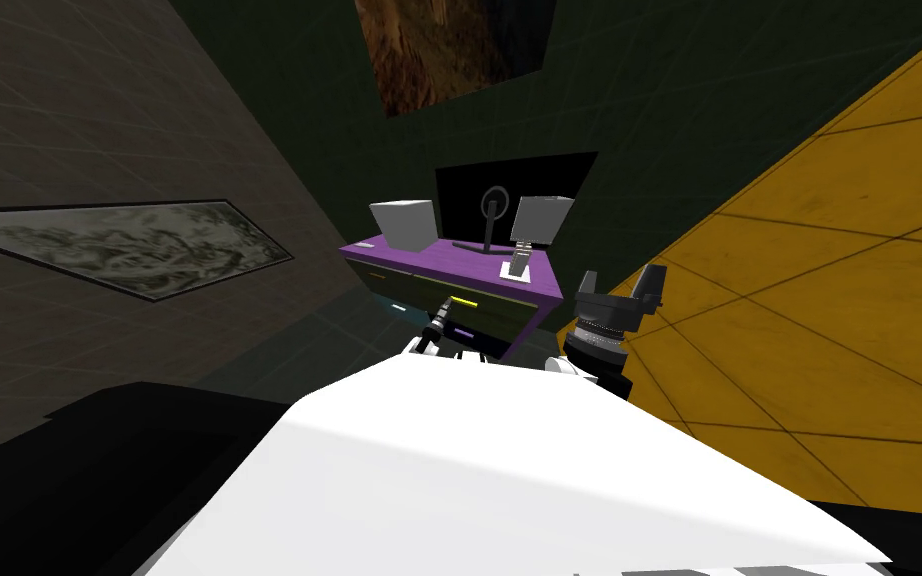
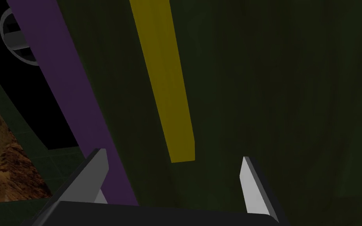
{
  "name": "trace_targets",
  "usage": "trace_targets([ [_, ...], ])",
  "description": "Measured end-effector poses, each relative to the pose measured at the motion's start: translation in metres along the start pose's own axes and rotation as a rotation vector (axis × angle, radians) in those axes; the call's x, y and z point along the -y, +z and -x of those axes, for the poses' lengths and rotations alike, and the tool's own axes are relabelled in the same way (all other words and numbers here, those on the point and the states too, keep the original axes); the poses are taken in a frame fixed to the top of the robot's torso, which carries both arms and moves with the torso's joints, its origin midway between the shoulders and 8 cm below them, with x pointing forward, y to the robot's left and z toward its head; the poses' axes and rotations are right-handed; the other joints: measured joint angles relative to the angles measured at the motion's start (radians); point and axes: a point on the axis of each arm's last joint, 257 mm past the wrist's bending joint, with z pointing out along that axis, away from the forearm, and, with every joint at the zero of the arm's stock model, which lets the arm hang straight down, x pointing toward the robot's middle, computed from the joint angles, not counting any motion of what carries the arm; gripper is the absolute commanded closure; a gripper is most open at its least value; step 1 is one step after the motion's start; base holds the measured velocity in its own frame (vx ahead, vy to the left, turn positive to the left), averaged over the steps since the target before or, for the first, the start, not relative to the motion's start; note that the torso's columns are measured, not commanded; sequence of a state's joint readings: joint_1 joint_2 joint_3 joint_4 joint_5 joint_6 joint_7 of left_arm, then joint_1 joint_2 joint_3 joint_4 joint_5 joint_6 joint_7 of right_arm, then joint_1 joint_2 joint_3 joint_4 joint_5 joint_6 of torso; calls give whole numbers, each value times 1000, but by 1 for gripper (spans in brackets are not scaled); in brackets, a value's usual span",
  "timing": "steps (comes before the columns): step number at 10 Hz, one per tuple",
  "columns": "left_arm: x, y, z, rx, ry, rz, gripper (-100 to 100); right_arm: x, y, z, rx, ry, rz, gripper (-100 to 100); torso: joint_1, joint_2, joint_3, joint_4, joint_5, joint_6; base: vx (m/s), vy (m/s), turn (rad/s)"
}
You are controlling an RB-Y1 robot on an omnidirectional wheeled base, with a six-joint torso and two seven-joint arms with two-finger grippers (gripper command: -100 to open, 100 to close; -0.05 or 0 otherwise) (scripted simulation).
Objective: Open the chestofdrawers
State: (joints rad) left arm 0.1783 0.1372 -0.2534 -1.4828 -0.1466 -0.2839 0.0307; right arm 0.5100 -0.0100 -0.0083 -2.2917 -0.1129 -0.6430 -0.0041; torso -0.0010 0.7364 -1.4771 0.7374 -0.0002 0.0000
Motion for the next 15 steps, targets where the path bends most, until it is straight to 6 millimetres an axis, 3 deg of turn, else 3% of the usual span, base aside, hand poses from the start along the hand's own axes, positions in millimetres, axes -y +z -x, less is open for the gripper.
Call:
trace_targets([
  [2,1,4,1,1,-1,7,-100,0,0,0,0,0,0,0,3,8,5,2,1,0,41,-15,-1],
  [3,1,4,1,1,-1,6,100,0,0,0,0,0,0,0,3,8,5,2,1,0,8,-3,0],
  [8,4,-2,-2,-8,1,9,100,0,0,0,0,0,0,0,0,2,1,1,0,0,-157,46,18],
  [9,4,-2,-2,-8,1,10,-100,0,0,0,0,0,0,0,-1,-4,-2,-1,0,0,73,-21,-30],
  [14,2,3,1,-1,0,10,-100,0,0,0,0,0,0,0,3,7,4,2,1,0,116,-32,-10],
  [15,3,3,1,-1,0,10,100,0,0,0,0,0,0,0,3,10,6,3,1,0,12,-1,1],
])
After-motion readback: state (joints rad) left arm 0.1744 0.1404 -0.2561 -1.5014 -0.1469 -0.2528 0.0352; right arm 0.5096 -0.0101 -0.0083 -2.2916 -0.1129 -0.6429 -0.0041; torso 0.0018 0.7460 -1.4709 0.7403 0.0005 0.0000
